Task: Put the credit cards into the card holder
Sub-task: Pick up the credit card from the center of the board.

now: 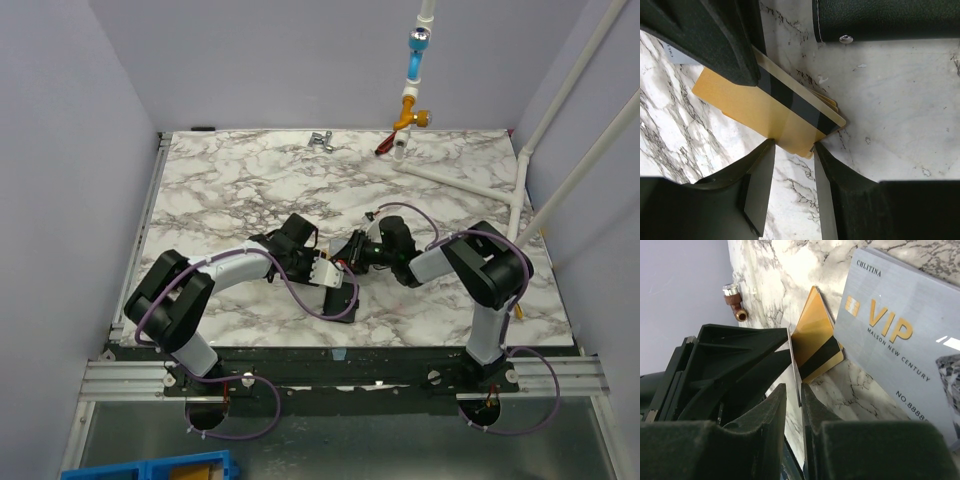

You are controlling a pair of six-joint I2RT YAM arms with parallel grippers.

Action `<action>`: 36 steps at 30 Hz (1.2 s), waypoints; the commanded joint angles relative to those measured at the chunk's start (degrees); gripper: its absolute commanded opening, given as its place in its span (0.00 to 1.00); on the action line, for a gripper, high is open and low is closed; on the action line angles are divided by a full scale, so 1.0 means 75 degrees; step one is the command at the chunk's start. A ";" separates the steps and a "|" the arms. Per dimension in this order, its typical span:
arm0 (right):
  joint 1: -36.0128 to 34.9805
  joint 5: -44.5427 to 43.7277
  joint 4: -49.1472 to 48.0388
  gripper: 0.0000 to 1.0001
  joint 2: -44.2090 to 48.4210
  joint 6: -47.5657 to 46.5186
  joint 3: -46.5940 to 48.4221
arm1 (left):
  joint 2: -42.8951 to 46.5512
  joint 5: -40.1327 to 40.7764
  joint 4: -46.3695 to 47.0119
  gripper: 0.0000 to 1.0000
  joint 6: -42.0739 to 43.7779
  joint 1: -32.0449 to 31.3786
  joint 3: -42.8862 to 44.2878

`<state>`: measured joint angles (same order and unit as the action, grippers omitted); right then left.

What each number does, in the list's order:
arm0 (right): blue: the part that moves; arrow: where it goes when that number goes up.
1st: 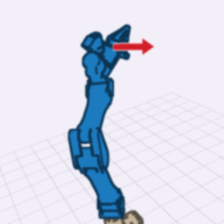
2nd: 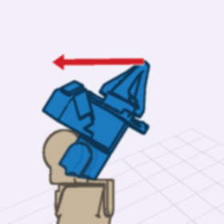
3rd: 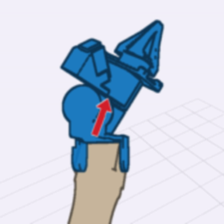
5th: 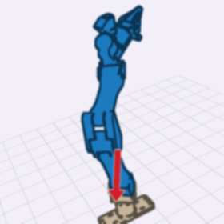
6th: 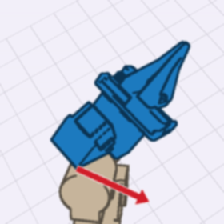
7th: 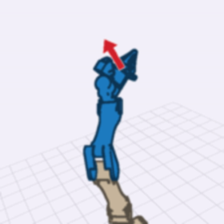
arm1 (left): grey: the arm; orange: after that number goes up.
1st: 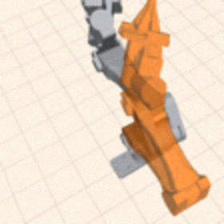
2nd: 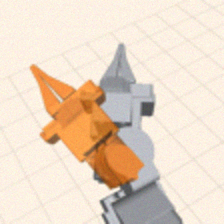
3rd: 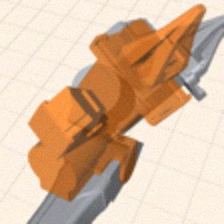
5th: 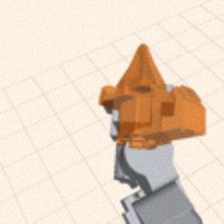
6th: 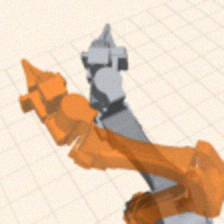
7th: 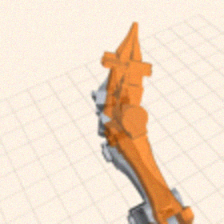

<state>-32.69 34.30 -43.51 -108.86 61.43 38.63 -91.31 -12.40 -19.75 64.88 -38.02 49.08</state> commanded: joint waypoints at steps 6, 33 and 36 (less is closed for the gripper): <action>-0.0232 -0.0497 0.0613 0.05 -0.0043 -0.0480 0.0415 | 0.0168 -0.0640 -0.1195 0.43 -0.0959 -0.0088 0.0816; -0.0235 0.1013 0.2437 0.01 0.3145 -0.3238 0.0482 | 0.0124 -0.6253 -0.4570 0.83 -0.4391 0.2245 0.3405; -0.0236 0.1274 0.2588 0.01 0.3136 -0.3280 0.0695 | 0.0198 -0.6497 -0.4379 0.77 -0.4563 0.2257 0.3272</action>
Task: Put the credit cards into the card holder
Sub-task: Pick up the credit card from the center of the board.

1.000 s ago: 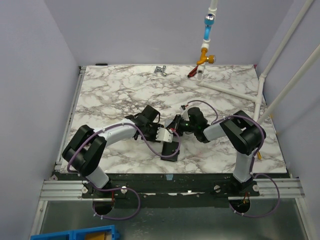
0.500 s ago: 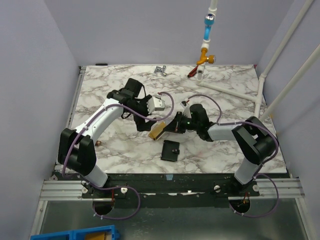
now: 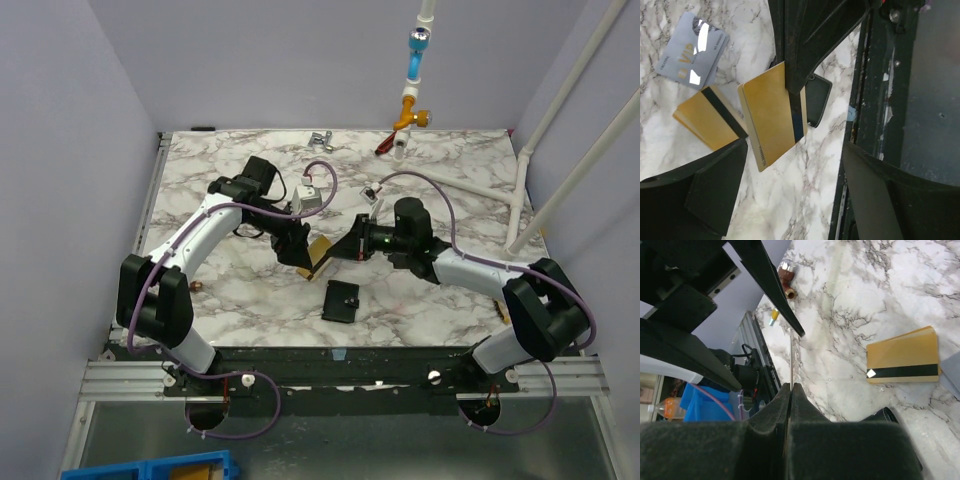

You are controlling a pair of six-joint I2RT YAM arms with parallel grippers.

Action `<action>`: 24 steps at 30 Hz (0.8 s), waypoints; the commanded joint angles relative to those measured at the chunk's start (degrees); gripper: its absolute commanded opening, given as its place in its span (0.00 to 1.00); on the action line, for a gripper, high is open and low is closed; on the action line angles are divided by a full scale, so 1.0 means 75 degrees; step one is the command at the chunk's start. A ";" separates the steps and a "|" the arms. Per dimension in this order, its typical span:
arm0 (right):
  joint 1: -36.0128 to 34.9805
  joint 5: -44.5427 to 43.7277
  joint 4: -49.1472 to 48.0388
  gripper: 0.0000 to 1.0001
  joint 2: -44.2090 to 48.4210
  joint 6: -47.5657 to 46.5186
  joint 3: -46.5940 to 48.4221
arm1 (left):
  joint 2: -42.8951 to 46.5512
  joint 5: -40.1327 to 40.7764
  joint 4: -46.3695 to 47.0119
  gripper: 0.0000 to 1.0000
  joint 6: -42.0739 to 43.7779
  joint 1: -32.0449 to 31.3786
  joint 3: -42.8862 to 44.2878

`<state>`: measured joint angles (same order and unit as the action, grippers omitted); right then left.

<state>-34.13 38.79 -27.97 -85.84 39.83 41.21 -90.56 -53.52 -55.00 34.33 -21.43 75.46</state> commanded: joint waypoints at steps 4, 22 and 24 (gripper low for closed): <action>-0.0043 0.0770 0.0539 0.01 0.0079 -0.0412 0.0455 | 0.0144 -0.1386 0.0338 0.65 -0.0626 0.0045 -0.0270; -0.0043 0.0882 0.0325 0.01 -0.0003 -0.0256 0.0821 | -0.0019 -0.1798 0.0318 0.21 -0.0472 0.0052 -0.0477; -0.0043 0.0855 0.0273 0.01 -0.0001 -0.0230 0.0769 | 0.0011 -0.1847 0.0268 0.23 -0.0465 0.0039 -0.0456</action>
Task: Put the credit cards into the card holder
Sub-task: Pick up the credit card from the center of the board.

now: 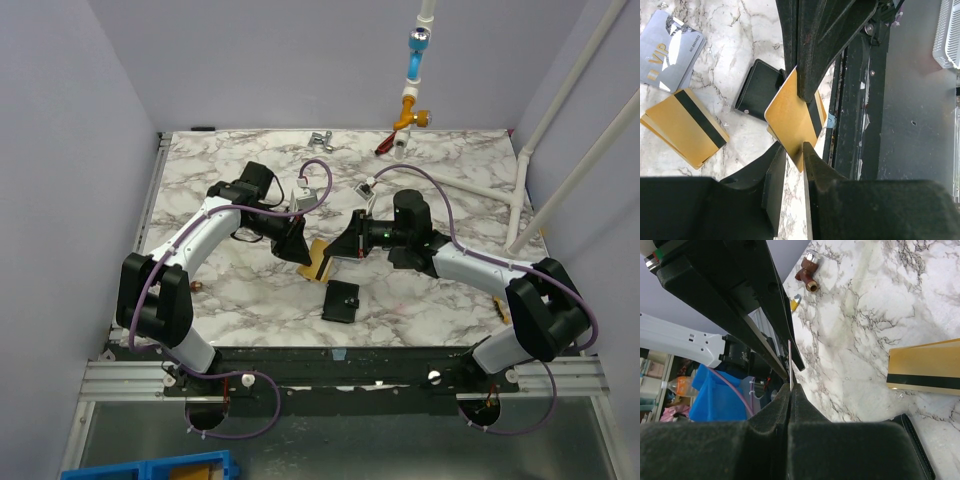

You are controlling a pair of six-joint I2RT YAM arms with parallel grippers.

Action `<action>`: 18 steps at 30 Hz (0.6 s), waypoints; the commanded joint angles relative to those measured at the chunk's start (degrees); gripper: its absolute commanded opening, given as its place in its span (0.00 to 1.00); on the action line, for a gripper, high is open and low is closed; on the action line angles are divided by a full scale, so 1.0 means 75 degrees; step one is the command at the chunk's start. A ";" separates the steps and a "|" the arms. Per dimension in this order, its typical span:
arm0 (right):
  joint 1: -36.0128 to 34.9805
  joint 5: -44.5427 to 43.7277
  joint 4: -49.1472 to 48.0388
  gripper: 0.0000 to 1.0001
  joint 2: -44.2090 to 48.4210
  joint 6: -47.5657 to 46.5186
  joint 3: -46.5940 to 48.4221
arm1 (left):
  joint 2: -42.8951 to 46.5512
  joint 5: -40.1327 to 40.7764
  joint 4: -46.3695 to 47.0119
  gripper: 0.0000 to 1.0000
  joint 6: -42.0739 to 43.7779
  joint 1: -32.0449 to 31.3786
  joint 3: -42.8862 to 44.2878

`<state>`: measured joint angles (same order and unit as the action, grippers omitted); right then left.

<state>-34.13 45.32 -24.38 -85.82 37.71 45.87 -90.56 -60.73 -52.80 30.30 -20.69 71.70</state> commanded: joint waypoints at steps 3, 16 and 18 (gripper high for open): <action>-0.0043 -0.0008 -0.0235 0.01 -0.0006 0.0076 0.0085 | 0.0040 -0.0924 -0.0050 0.24 0.0046 -0.0054 0.0053; -0.0043 0.0718 -0.0122 0.04 -0.0113 0.0123 -0.0048 | -0.0459 -0.0739 -0.0780 0.00 0.0531 -0.0031 0.0864; -0.0049 0.0701 -0.0152 0.04 -0.0078 0.0147 -0.0117 | -0.0519 -0.0721 -0.0879 0.00 0.0588 -0.0022 0.0993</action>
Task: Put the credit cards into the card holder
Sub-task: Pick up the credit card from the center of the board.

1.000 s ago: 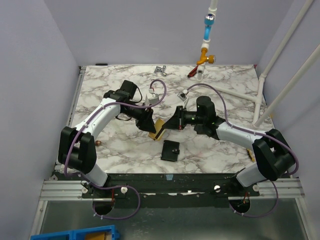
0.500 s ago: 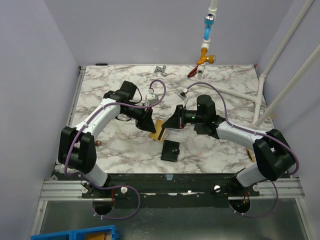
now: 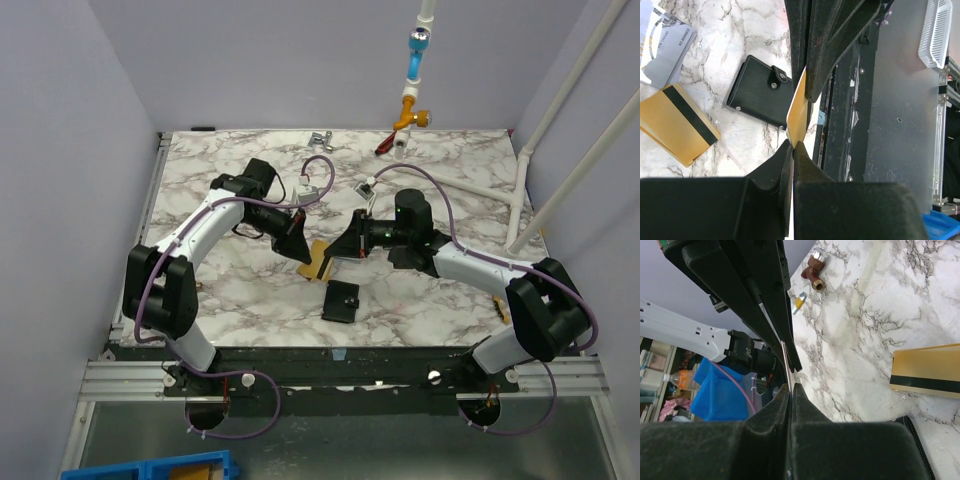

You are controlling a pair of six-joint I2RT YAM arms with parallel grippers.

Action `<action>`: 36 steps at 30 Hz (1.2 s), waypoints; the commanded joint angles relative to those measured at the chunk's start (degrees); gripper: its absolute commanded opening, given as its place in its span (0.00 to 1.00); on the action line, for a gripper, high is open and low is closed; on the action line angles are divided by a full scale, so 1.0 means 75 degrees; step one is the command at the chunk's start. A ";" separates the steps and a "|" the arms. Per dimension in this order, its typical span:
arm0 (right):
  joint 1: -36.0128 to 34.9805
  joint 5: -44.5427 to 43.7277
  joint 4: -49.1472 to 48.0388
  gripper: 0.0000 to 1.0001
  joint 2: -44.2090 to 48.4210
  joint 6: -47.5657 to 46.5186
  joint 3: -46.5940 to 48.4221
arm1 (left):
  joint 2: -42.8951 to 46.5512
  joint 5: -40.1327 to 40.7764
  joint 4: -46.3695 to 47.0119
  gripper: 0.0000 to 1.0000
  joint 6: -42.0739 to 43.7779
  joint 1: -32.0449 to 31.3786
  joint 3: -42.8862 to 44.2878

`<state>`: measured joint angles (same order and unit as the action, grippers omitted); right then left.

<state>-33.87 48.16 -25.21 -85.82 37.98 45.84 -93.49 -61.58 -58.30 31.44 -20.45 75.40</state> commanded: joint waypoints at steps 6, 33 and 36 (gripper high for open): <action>-0.0078 0.0381 -0.0325 0.18 -0.0088 0.0347 -0.0271 | -0.0141 -0.0717 -0.0177 0.00 0.0332 0.0006 0.0620; -0.0077 0.0364 -0.2096 0.01 -0.0244 0.1811 -0.0485 | 0.0631 -0.1140 0.1804 0.47 -0.1483 0.0090 -0.0672; -0.0077 0.0404 -0.2339 0.01 -0.0371 0.1989 -0.0389 | 0.0621 -0.1165 0.1944 0.49 -0.1543 -0.0064 -0.0915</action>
<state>-34.09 50.68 -41.06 -88.07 51.66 40.53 -90.17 -68.93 -46.78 19.88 -19.22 70.94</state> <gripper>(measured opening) 0.013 0.479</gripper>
